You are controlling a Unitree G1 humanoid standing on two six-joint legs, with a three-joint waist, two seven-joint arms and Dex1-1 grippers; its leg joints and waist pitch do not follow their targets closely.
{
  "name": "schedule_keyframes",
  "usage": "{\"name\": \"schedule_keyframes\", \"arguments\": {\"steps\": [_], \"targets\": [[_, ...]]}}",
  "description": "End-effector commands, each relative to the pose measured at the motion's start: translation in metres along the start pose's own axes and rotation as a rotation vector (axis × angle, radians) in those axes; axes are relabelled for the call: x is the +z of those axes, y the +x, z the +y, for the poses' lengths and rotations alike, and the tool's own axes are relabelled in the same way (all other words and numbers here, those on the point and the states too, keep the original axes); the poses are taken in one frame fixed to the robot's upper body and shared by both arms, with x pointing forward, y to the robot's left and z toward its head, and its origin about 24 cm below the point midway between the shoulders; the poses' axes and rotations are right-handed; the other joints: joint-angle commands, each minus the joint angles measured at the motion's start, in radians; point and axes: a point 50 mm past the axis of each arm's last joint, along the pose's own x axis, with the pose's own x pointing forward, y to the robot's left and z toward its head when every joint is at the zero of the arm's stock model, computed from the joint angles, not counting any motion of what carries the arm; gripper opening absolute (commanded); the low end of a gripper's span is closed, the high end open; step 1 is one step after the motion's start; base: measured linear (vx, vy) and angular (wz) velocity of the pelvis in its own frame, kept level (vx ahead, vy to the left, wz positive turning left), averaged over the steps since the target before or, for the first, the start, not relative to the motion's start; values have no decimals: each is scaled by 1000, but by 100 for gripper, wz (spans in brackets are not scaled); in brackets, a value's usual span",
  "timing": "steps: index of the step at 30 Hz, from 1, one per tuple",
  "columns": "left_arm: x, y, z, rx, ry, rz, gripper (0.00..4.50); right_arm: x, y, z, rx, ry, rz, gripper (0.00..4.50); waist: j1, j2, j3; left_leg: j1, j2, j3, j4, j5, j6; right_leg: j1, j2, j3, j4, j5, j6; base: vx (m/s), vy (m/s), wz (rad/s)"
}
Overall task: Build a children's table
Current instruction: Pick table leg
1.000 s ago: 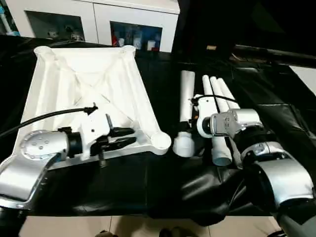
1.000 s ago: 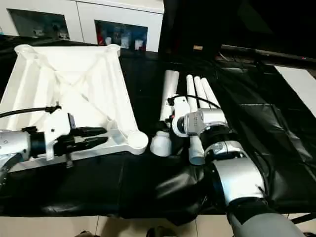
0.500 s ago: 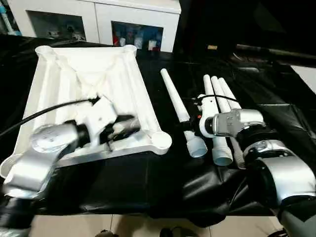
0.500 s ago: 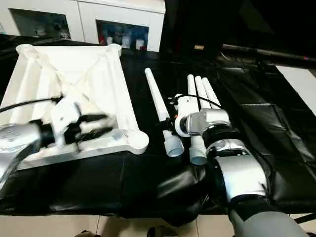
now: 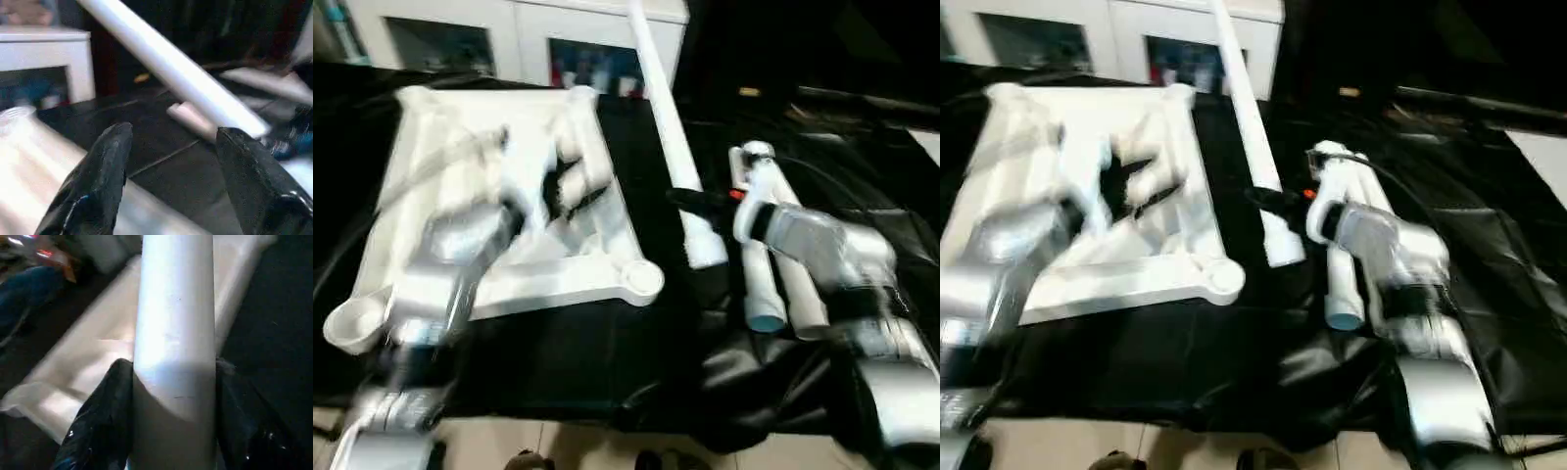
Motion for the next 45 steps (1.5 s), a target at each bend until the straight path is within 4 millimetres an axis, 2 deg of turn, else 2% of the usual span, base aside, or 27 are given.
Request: {"name": "schedule_keyframes", "arguments": {"steps": [1, 3, 4, 6, 7, 10, 11, 14, 18, 21, 23, 26, 30, 32, 34, 38, 40, 44, 45], "targets": [[4, 7, -9, -58, -75, -1, 345, 18, -10, 11, 73, -33, -78, 184, 5, 23, -83, 11, 44, -9, -68, -55, 41, 77, -67, 44, -57, -38, -288, 0, 0, 0], [7, 10, -11, -75, -95, -9, 353, 20, -13, 16, 100, -38, -87, 184, 4, 19, -81, 8, 42, -9, -68, -63, 42, 78, -67, 43, -63, -72, -274, 0, 0, 0], [9, 12, -12, -83, -101, -12, 366, 20, -14, 18, 110, -42, -89, 184, 5, 25, -82, 8, 42, -11, -67, -65, 41, 78, -68, 43, -63, -83, -270, 0, 0, 0], [17, 19, -19, -140, -186, -56, 384, 19, -19, 31, 180, -58, -89, 184, 8, 26, -83, 10, 42, -11, -67, -72, 41, 77, -66, 41, -69, -98, -258, 0, 0, 0], [19, 20, -20, -151, -212, -61, 386, 18, -20, 33, 189, -65, -85, 184, 9, 30, -84, 10, 42, -12, -66, -71, 39, 77, -66, 38, -69, -97, -258, 0, 0, 0], [22, 24, -25, -193, -277, -71, 411, 13, -21, 38, 210, -86, -67, 184, 11, 27, -85, 5, 42, -14, -66, -65, 35, 79, -67, 36, -68, -96, -257, 0, 0, 0], [26, 26, -27, -204, -326, -85, 422, 10, -22, 41, 223, -97, -57, 184, 11, 22, -85, 2, 41, -15, -66, -70, 34, 82, -67, 35, -72, -122, -249, 0, 0, 0], [33, 28, -32, -250, -393, -114, 441, 6, -21, 44, 220, -106, -46, 184, 13, 24, -87, 2, 39, -16, -64, -66, 35, 82, -67, 34, -75, -144, -235, 0, 0, 0], [33, 30, -35, -263, -413, -112, 447, 2, -17, 48, 197, -144, -25, 184, 13, 25, -87, 1, 39, -18, -65, -65, 34, 80, -67, 32, -76, -157, -222, 0, 0, 0], [23, 33, -31, -169, -413, -62, 450, 2, -5, 59, 136, -298, -2, 184, 11, 26, -90, 0, 41, -20, -65, -47, 29, 80, -66, 31, -73, -139, -206, 0, 0, 0], [20, 35, -25, -90, -433, -55, 413, 1, 3, 64, 99, -362, 0, 184, 11, 26, -89, 1, 41, -19, -65, -57, 25, 78, -67, 32, -76, -149, -202, 0, 0, 0], [17, 36, -18, 5, -463, -58, 400, -1, 11, 72, 52, -464, 1, 184, 12, 26, -88, 0, 39, -21, -66, -64, 15, 80, -67, 32, -77, -159, -185, 0, 0, 0], [16, 36, -10, 103, -519, -63, 364, -2, 21, 73, -75, -608, 5, 184, 10, 27, -90, -1, 39, -21, -66, -50, 7, 80, -64, 32, -71, -112, -189, 0, 0, 0], [16, 34, -11, 109, -582, -83, 354, -4, 26, 73, -152, -744, 18, 184, 10, 27, -90, -1, 38, -21, -64, -50, -4, 80, -65, 32, -70, -111, -189, 0, 0, 0], [17, 34, -12, 102, -609, -91, 330, -7, 27, 73, -166, -763, 21, 184, 9, 24, -90, -1, 37, -20, -64, -59, -4, 82, -64, 33, -69, -107, -190, 0, 0, 0], [21, 33, -16, 72, -689, -133, 310, -11, 31, 74, -196, -764, 10, 184, 9, 24, -90, -3, 36, -20, -64, -71, 15, 81, -62, 33, -68, -103, -183, 0, 0, 0], [22, 33, -17, 54, -698, -138, 284, -12, 33, 76, -189, -773, 11, 184, 9, 24, -90, -2, 36, -20, -64, -70, 18, 80, -62, 33, -68, -100, -182, 0, 0, 0], [22, 33, -21, 42, -717, -129, 262, -12, 37, 78, -193, -795, -4, 184, 7, 24, -91, -2, 37, -20, -63, -72, 23, 81, -62, 33, -68, -97, -175, 0, 0, 0], [22, 33, -21, 42, -721, -127, 240, -12, 38, 78, -197, -802, -8, 184, 7, 25, -91, -2, 36, -20, -63, -65, 25, 80, -61, 33, -66, -91, -174, 0, 0, 0]]}}
